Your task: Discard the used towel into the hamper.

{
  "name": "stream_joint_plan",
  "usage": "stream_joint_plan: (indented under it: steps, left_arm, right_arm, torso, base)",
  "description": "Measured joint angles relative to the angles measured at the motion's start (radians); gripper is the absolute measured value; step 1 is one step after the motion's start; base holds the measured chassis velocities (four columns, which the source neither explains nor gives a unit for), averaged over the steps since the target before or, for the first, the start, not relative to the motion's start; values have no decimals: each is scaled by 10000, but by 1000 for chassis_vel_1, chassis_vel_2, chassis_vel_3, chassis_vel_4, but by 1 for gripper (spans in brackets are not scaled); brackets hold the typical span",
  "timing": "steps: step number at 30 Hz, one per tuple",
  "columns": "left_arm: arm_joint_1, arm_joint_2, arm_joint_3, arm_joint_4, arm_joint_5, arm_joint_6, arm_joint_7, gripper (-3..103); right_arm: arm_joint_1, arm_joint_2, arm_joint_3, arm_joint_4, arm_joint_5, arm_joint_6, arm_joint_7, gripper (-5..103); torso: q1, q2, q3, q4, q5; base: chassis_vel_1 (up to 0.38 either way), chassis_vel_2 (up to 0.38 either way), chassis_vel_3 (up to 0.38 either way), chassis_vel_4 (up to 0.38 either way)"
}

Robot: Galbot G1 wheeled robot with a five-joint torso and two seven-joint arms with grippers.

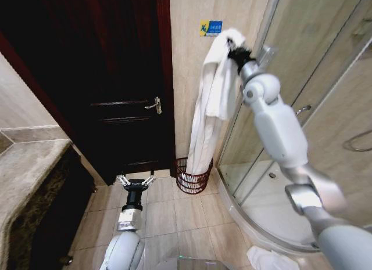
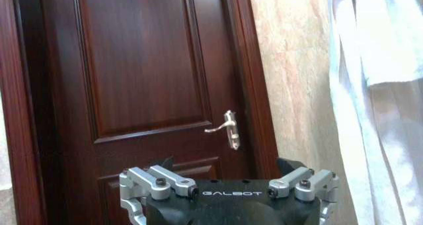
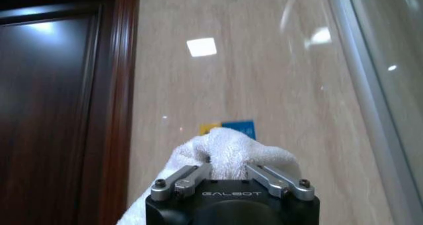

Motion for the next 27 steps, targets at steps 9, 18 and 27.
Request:
stream_joint_plan:
  steps: [9,18,27]
  left_arm:
    - [-60,-28,54,163,-114,-47,20,100]
    - [-153,-6,234,246,-80,-64,67,100]
    - [-211,60,89,242,-87,-64,79,100]
  right_arm:
    - [-594,238,24,-273,-468,392,58,7]
    - [544,581,45,-1520,-876,777,224,7]
    - [-157,1108,28,-2055,-1761,1113,-214,7]
  torso:
    - [-275,-586,-307,1,-1]
    - [-578,-1249,-671,0,-3]
    - [-799,-1747,-938,0,3]
  base:
    - [0,0,0,0]
    - [0,0,0,0]
    - [0,0,0,0]
